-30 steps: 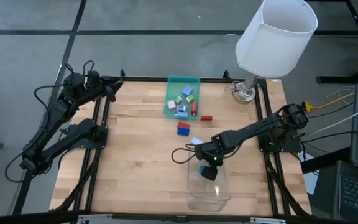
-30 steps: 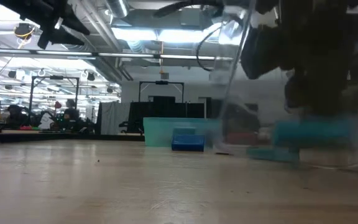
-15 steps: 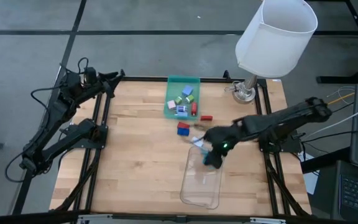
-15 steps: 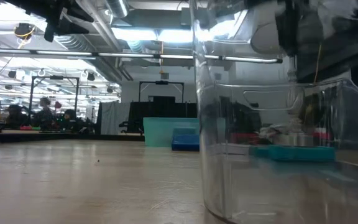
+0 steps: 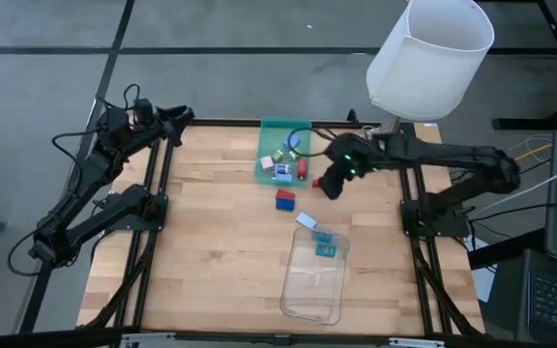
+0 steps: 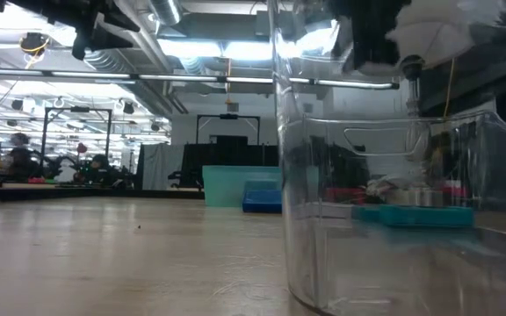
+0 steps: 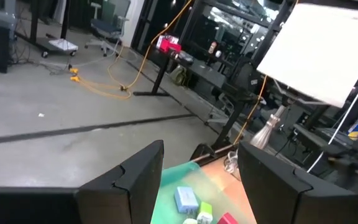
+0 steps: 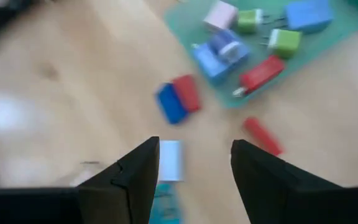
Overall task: Pick & Place Office items
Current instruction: Put the top red digital timer into the transparent bin
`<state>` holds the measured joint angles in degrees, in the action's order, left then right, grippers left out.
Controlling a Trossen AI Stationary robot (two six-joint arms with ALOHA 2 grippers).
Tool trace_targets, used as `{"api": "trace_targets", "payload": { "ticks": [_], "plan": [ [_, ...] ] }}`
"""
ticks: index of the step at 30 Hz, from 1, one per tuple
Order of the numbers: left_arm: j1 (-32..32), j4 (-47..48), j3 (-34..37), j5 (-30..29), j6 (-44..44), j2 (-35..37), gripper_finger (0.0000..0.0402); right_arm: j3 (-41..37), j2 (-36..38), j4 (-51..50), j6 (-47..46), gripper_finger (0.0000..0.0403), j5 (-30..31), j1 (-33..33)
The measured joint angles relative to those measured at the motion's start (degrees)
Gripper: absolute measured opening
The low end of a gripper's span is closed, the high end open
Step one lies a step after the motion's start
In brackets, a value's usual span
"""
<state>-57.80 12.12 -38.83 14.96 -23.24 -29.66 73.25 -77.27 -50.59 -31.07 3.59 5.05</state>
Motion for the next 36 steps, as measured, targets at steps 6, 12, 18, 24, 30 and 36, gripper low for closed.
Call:
{"api": "trace_targets", "payload": {
  "ticks": [6,12,18,24,30,36],
  "plan": [
    [0.0,-1.3,0.0,0.1,0.0,-0.1,0.0203,0.0,-7.9,1.9,16.1,0.0196,-7.5,9.3],
    [0.0,-1.3,0.0,0.1,0.0,-0.1,0.0203,0.0,-15.3,1.3,27.9,0.0196,-13.6,13.9],
    [0.0,-1.2,0.0,0.1,0.3,-0.1,0.0203,0.0,-20.4,1.3,34.6,0.0197,-13.7,15.5],
    [0.0,-1.2,0.0,0.1,0.2,-0.1,0.0203,0.0,-24.3,1.0,38.1,0.0197,-14.0,16.9],
    [0.0,-1.2,0.0,0.1,0.2,-0.1,0.0203,0.0,-26.7,0.6,40.4,0.0197,-14.2,17.8],
    [0.0,-1.2,0.0,0.1,0.2,-0.1,0.0203,0.0,-29.1,0.6,41.5,0.0197,-16.2,18.5]
  ]
}}
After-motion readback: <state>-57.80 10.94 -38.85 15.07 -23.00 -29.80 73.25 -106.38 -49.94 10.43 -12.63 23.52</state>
